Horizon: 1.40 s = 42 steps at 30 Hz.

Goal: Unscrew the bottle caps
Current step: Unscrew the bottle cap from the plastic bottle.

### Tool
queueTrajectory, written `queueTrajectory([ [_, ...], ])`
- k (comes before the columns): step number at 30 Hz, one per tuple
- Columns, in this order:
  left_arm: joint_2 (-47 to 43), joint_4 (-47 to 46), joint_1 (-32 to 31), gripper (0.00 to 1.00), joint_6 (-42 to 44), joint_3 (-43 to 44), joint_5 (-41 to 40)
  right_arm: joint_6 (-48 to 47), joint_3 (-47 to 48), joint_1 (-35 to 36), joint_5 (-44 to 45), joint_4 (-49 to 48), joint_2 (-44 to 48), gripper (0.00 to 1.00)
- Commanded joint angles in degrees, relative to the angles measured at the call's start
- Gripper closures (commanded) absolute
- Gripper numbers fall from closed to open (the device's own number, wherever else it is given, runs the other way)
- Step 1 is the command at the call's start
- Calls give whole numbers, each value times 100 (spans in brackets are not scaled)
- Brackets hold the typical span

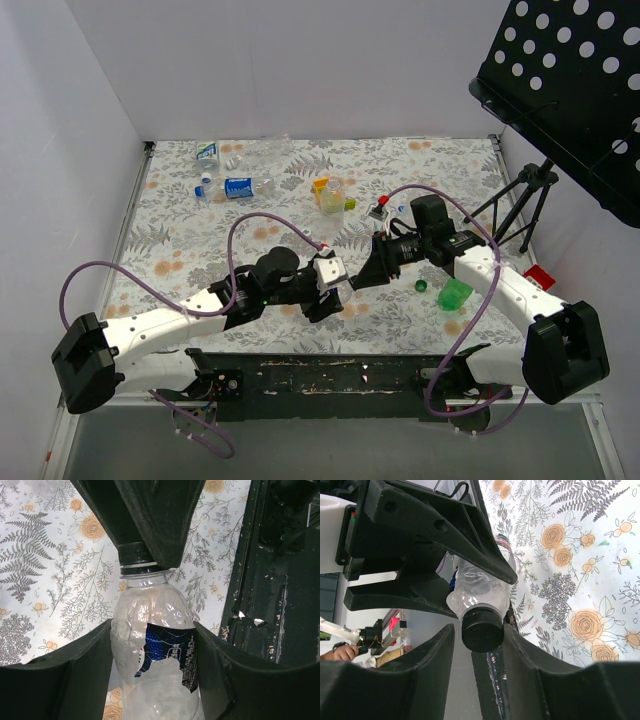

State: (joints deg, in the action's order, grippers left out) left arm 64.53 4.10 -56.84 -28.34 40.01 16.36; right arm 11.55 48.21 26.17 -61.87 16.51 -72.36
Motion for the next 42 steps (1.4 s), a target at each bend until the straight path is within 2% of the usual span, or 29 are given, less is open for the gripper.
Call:
queueTrajectory([
  [1, -213, -67, -29, 100, 21, -37, 78, -100, 163, 2, -106, -69, 46, 55],
  [3, -196, -67, -29, 100, 21, -37, 95, -127, 154, 2, -124, -78, 55, 64],
  [6, -169, -58, -29, 100, 30, -37, 139, -293, 154, 2, -220, -60, 55, 86],
  [8, -178, -58, -29, 100, 4, -28, 157, -739, 154, 2, -500, 9, 81, 97],
  [11, -230, -84, -29, 100, -154, -54, 253, -2291, 250, 2, -1072, 482, 160, 99],
  [13, -318, -163, -12, 100, -294, -125, 376, -3679, 426, 10, -1214, 1491, 178, 99],
  [17, -581, -374, 102, 100, -672, -309, 902, -5860, 1022, 220, -514, 3099, 12, 99],
  [19, -670, -375, 295, 100, -883, -379, 1490, -7186, 1479, 466, -82, 4040, -190, 99],
  [21, -670, -542, 619, 100, -1155, -345, 2297, -7946, 1787, 695, 261, 4535, -305, 99],
  [23, -574, -638, 997, 100, -1480, -275, 3307, -8273, 1990, 845, 516, 4615, -297, 99],
  [25, -468, -700, 1253, 100, -1639, -196, 3925, -8441, 2166, 942, 710, 4598, -296, 99],
  [31, -284, -823, 1368, 100, -1780, -143, 4700, -8520, 2571, 960, 931, 4563, -341, 99],
  [36, 24, -86, 1386, 99, -1395, 209, 4938, -8477, 2510, 960, 878, 4580, -183, 99],
  [39, 33, 143, 1386, 99, -1157, 271, 4685, -8319, 2448, 960, 808, 4571, -95, 98],
  [42, -89, 363, 1386, 99, -893, 323, 4175, -7837, 2317, 934, 746, 4361, -33, 88],
])
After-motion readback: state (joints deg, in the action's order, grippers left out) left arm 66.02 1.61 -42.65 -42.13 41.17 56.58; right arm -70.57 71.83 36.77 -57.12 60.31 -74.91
